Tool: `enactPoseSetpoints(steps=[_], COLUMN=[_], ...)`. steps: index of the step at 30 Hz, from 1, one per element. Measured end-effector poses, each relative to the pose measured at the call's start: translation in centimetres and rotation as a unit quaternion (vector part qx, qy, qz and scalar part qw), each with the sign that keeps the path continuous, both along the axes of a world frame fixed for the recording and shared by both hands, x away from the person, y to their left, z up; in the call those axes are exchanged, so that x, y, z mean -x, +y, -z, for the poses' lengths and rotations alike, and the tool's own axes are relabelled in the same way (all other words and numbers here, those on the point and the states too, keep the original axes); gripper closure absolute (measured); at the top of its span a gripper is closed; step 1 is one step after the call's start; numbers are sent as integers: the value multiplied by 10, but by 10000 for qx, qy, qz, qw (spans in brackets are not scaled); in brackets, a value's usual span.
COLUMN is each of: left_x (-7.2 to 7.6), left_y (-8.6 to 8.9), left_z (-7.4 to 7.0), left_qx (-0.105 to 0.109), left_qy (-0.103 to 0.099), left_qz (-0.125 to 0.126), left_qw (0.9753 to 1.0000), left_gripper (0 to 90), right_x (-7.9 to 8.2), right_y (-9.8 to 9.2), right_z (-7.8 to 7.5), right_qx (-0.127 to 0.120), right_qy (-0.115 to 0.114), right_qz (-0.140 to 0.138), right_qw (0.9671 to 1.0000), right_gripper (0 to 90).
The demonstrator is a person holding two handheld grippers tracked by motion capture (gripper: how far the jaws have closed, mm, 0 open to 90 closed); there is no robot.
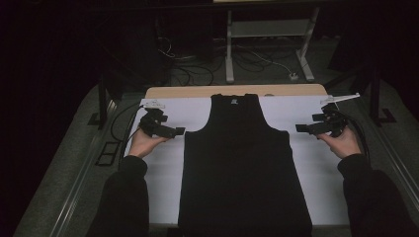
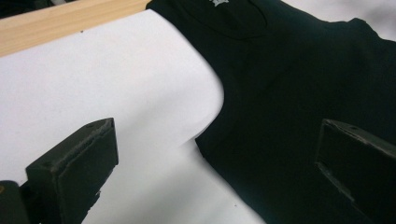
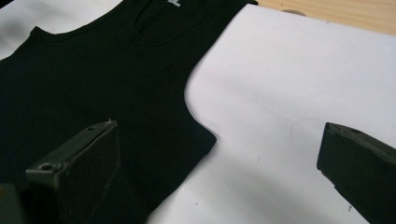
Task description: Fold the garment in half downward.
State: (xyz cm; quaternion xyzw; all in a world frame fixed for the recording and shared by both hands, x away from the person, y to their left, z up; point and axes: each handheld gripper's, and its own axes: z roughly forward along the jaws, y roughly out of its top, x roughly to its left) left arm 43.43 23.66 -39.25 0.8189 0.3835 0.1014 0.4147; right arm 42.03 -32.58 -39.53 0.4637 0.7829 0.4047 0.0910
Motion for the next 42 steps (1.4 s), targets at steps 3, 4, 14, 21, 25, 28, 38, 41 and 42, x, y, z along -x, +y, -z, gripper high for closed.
enactPoseSetpoints(steps=[3,4,14,21,25,28,38,41,42], left_x=[-1,-2,-5,-6,-7,-7,-9,-9,-9], left_y=[0,0,-4,-8,-9,-10,-15,-17,-18], left_z=[4,6,22,26,28,29,35,38,39], left_qx=[125,175,50,53,70,41,-40,-19,-23], left_qy=[26,47,243,277,346,365,472,508,532], left_qz=[-22,-45,37,82,70,86,167,160,164], left_qw=[9999,9998,9997,9996,9994,9993,9987,9986,9984], left_gripper=[0,0,0,0,0,0,0,0,0], right_x=[-1,-2,-6,-10,-10,-11,-14,-15,-15], right_y=[2,2,11,18,20,22,29,30,32], right_z=[4,5,17,24,26,28,36,39,40], right_qx=[-30,-28,8,41,48,82,144,128,109], right_qy=[26,42,163,242,283,284,384,393,427], right_qz=[-15,-16,-60,-114,-127,-159,-234,-275,-285], right_qw=[10000,10000,9998,9996,9995,9994,9989,9988,9986], right_gripper=[0,0,0,0,0,0,5,20,35])
